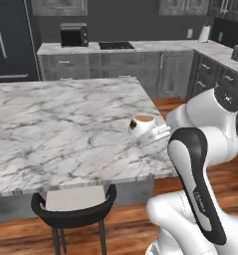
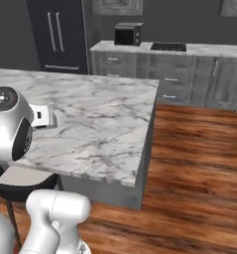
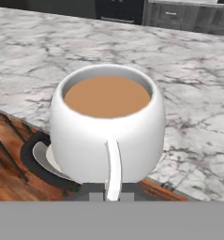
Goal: Pick the cup of tea, navigate to the dining table, and place it on the saucer.
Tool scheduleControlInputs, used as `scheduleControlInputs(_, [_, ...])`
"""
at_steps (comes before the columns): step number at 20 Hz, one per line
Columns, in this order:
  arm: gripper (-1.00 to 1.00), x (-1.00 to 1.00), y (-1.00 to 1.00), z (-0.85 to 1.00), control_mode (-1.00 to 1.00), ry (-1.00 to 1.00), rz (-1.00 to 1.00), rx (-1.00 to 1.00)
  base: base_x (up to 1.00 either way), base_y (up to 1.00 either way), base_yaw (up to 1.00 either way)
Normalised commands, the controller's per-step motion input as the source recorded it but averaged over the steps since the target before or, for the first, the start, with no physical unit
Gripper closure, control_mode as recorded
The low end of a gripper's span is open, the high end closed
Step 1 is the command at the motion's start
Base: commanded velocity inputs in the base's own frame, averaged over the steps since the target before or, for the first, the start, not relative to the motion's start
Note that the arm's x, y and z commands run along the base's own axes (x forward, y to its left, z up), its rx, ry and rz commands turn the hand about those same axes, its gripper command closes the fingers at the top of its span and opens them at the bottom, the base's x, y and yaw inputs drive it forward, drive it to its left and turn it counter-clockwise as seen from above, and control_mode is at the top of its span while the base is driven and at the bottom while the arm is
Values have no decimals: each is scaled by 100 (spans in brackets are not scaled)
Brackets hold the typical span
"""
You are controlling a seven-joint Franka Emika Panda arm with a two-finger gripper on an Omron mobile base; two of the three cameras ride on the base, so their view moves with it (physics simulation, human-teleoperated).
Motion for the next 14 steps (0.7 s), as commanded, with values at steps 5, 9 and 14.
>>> scheduleControlInputs(5, [100,0,0,0,100,0,0,0,-100,10,-4])
scheduleControlInputs(9, [100,0,0,0,100,0,0,0,-85,10,-1])
scheduleControlInputs(14, [100,0,0,0,100,0,0,0,0,91,0])
